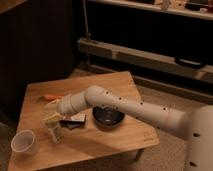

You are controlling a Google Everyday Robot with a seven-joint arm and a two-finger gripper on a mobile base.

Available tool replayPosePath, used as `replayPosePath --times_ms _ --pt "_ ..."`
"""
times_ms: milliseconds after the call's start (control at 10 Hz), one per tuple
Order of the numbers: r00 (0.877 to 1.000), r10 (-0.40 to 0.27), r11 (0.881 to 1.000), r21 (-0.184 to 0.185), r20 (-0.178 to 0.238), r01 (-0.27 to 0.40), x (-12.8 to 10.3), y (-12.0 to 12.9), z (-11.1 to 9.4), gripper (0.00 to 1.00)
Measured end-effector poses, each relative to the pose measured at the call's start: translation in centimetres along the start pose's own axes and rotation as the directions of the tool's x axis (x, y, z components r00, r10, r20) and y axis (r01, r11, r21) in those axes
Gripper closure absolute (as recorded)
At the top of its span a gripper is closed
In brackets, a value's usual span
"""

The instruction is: Stand the bottle upright

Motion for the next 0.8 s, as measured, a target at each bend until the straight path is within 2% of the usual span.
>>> replayPosePath --times_ms 100,400,800 --pt "1.0 -0.001 1.0 -0.002 0.002 0.001 -0.2 0.0 -0.3 0.29" --pt "1.0 0.012 1.0 0.007 0.011 -0.012 -0.1 -0.1 -1.5 0.29" --pt "1.0 0.01 1.0 0.003 0.011 -0.011 -0.2 0.0 -1.3 0.29"
